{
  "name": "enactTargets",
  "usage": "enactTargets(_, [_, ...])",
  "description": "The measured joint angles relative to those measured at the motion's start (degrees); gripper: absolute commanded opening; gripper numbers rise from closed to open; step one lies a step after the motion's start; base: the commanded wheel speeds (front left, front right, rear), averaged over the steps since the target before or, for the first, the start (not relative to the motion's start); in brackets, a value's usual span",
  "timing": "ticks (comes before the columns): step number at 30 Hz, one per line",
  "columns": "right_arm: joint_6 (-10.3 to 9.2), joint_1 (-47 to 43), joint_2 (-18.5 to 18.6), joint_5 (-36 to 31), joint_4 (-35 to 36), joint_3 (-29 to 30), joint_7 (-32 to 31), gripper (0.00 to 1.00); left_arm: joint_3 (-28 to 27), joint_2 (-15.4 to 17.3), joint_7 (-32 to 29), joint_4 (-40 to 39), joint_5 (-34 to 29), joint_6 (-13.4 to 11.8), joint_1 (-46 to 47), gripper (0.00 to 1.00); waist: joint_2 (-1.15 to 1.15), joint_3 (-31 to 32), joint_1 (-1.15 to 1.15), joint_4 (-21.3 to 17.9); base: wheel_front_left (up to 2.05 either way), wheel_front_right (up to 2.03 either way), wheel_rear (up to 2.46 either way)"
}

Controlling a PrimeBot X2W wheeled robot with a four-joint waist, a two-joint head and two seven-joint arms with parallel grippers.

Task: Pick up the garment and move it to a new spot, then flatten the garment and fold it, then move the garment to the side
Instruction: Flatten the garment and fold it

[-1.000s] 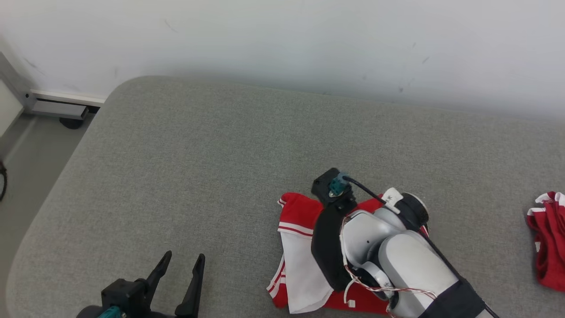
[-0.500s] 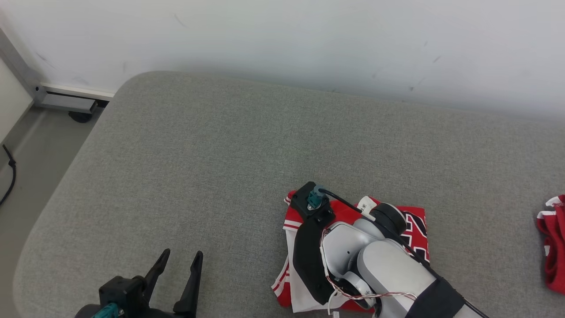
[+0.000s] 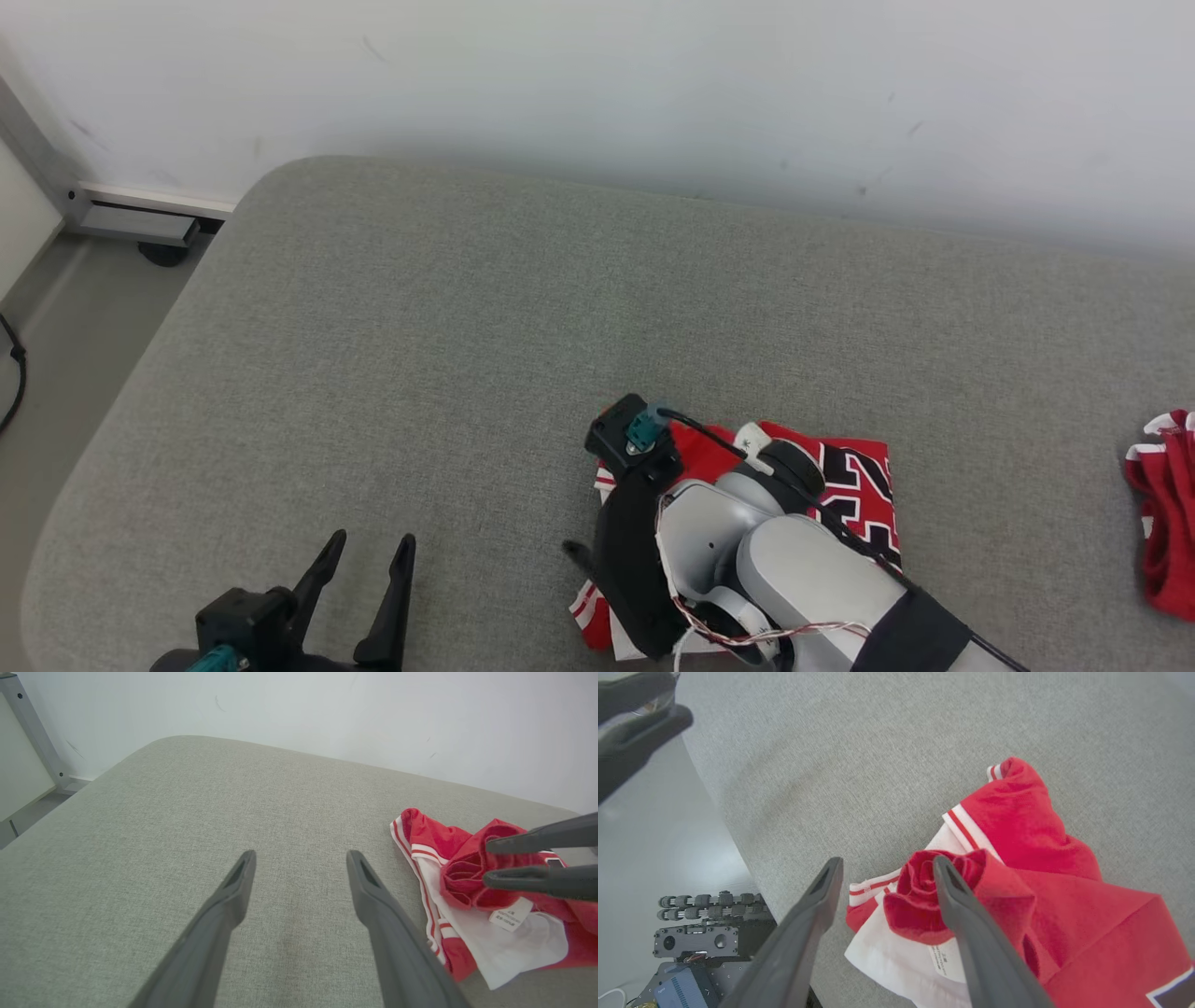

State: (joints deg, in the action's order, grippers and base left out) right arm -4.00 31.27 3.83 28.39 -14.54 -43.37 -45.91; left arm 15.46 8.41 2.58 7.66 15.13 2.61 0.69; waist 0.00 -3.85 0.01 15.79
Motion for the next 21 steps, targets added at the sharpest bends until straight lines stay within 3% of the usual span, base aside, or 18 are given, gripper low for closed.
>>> enactTargets(7, [0.30,2.6,-0.1,4.0,4.9,-0.4,4.0,1.00,-0.4,0.4,0.5,0.4,0.0,0.0,0.0,1.00,0.00,0.5,0.00,-1.1,0.00,0.00,0.00])
enactTargets(12, [-0.04,2.6,0.4,3.0,6.4,3.6,7.4,1.00,-0.7,0.8,0.6,0.4,0.0,0.0,-0.1,1.00,0.00,1.1,0.00,-1.9,0.00,0.00,0.00])
enactTargets(21, [-2.34,-1.7,9.5,-3.2,10.6,10.1,14.8,1.00,-2.1,2.3,1.2,0.0,0.0,-0.3,-1.3,1.00,0.00,2.5,0.00,-4.1,0.00,0.00,0.00])
